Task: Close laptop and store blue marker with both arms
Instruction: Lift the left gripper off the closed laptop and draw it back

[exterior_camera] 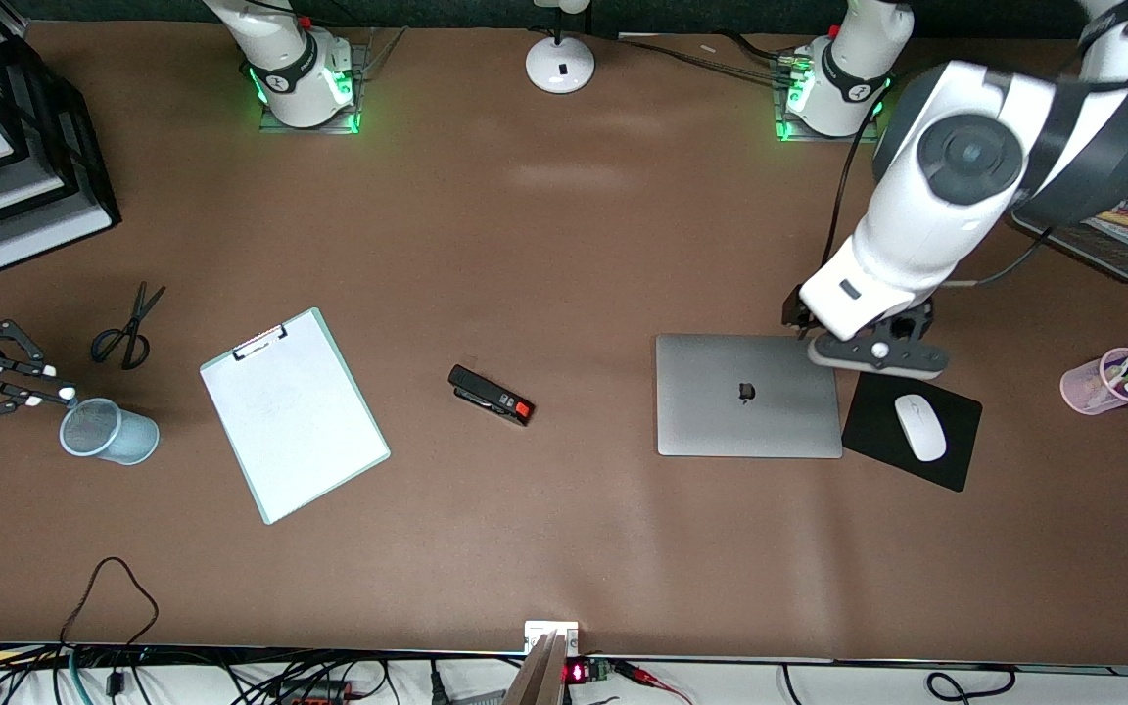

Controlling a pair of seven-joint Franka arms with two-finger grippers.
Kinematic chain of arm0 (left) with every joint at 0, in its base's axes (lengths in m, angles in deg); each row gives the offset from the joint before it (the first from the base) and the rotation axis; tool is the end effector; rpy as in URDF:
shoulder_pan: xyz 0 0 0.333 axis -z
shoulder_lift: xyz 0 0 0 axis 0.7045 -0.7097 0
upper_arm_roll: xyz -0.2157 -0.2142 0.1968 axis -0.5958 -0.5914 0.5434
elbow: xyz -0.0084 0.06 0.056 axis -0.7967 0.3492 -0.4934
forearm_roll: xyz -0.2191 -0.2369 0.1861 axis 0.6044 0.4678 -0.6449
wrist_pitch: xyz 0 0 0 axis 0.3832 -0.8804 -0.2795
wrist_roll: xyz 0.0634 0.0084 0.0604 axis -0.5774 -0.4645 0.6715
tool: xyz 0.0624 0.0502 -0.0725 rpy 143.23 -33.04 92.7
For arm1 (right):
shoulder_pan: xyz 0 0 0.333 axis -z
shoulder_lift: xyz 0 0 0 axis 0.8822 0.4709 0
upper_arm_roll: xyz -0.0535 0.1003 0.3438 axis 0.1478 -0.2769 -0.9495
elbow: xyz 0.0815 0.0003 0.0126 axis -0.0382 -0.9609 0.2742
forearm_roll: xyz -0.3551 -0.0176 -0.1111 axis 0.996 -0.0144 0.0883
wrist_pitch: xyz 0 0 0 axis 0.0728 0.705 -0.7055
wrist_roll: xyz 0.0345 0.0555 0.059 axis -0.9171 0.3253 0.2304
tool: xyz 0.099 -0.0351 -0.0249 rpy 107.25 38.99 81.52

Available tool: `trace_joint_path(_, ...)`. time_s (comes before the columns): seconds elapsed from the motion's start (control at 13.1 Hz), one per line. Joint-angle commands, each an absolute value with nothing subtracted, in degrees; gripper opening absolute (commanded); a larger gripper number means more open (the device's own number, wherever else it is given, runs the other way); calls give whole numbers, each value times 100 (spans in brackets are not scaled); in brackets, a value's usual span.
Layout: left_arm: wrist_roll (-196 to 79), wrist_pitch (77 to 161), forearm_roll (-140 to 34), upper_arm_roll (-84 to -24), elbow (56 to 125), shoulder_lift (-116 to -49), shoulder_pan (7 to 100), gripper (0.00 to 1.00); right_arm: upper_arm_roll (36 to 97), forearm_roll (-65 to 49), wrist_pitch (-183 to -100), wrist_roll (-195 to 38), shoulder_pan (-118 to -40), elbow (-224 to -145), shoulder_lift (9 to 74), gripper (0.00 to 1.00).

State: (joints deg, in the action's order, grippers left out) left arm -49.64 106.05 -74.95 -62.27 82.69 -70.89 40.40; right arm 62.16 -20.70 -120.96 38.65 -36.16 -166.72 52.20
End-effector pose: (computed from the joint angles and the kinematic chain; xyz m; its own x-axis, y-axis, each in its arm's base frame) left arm 0.5920 -0.1845 0.5493 0.9863 -0.1635 0.0234 -0.1597 -0.9802 -0.1168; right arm 0.6567 -0.2447 0.4123 0.0582 0.6297 0.7747 0.9837 -0.1684 0.0629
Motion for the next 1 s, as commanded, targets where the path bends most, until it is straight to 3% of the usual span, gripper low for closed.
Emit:
trace_joint_path(0.0, -5502, 10065, -6960, -6237, 7794, -7035, 3785, 100, 6126, -2361, -11711, 4247, -3387, -16208, 5748, 0)
trace_joint_path(0.23, -5556, 9264, -6772, -6210, 7336, -7044, 3592, 100, 6126, -2494, -11684, 4537, -3326, -16208, 5986, 0)
trace_joint_path(0.46, -5853, 9192, -6781, -6123, 7325, -7088, 3345, 100, 6126, -2494, -11684, 4582, -3212, -16208, 6074, 0)
trace_joint_path(0.77, -6101, 9480, -6177, -4648, 7825, -6615, 4057, 100, 6126, -2485, -11701, 4573, -3167, -16208, 6197, 2)
trace_joint_path(0.92, -6538, 10330, -6078, -3894, 8727, -6010, 4380, 100, 6135, -2485, -11710, 4565, -3167, -16208, 6197, 10)
